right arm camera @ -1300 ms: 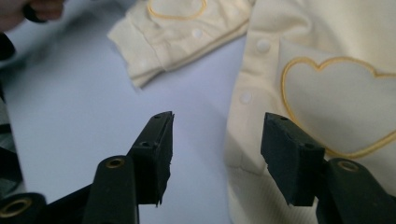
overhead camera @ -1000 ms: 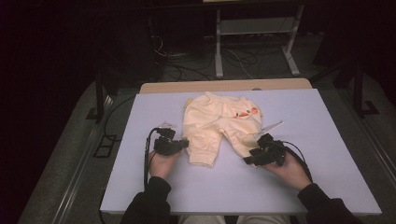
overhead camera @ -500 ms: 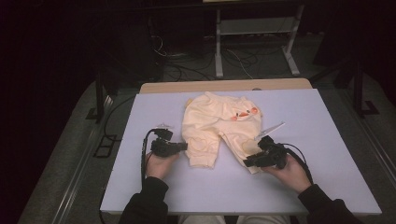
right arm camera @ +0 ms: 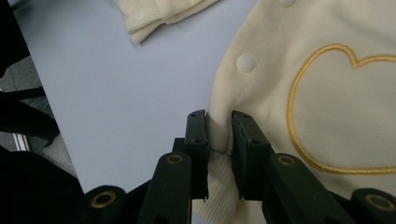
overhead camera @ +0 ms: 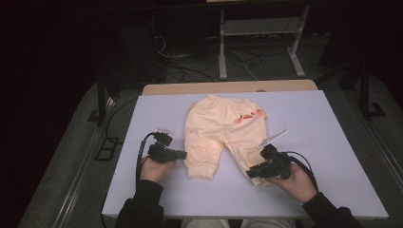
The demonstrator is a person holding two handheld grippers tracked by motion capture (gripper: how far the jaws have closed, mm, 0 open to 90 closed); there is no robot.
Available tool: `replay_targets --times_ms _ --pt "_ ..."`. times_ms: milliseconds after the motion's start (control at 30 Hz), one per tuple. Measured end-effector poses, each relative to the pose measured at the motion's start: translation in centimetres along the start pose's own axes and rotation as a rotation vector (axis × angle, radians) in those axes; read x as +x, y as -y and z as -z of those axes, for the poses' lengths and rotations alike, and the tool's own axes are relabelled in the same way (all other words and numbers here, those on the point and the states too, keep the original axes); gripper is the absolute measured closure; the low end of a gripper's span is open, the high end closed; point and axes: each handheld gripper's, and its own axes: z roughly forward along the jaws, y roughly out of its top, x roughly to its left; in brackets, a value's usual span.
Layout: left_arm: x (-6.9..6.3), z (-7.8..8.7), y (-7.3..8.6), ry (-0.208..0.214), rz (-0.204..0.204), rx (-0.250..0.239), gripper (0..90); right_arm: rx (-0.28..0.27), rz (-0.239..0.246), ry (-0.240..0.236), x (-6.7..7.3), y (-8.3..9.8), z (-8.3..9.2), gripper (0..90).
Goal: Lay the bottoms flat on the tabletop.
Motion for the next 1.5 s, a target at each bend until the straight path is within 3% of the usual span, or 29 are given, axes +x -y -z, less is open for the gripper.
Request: replay_targets --times_ms 167,300,367,433,600,733,800,933,1067,1167,1333,1500 --pt "-1.6 1.4 -0.4 -0.067 -0.048 -0.066 65.6 -0.003 -0.007 -0.004 -0.2 0.0 0.0 75.8" --pt "-4.3 1.4 -0.7 -0.002 -0.109 -0.125 51.1 -0.009 -0.012 -0.005 -0.2 0.0 0.1 75.8" --pt "-5.8 0.4 -0.7 0.035 -0.152 -0.116 46.0 -0.010 -0.014 -0.003 -0.2 0.0 0.0 75.7" --pt "-7.2 -0.9 -0.7 0.046 -0.187 -0.095 41.4 -0.009 -0.015 -0.003 -0.3 0.0 0.0 75.6" --pt "-9.3 -3.5 -0.9 -0.008 -0.248 -0.021 34.6 -0.011 -0.017 -0.005 -0.3 0.0 0.1 75.6" --pt "-9.9 -4.4 -0.7 -0.034 -0.270 0.017 34.0 -0.009 -0.016 -0.005 -0.3 0.0 0.0 75.6" --pt "-10.2 -4.9 -0.5 -0.089 -0.299 0.056 34.6 -0.010 -0.016 -0.004 -0.3 0.0 0.0 75.6" --pt "-10.1 -5.4 -0.2 -0.144 -0.322 0.094 46.8 -0.013 -0.016 -0.006 -0.3 0.0 0.1 75.5" --pt "-9.7 -4.9 -0.4 -0.106 -0.299 0.100 58.9 -0.015 -0.020 -0.012 -0.4 0.0 0.1 75.4" --pt "-9.5 -4.3 -0.6 -0.075 -0.306 0.123 63.3 -0.019 -0.022 -0.016 -0.5 0.0 0.2 75.4" --pt "-9.2 -2.8 -0.8 -0.001 -0.325 0.163 64.3 -0.029 -0.024 -0.029 -0.7 0.0 1.1 75.2" --pt "-9.0 -3.0 -0.4 0.068 -0.314 0.193 62.1 0.017 -0.012 -0.043 -0.7 0.0 1.3 73.7"
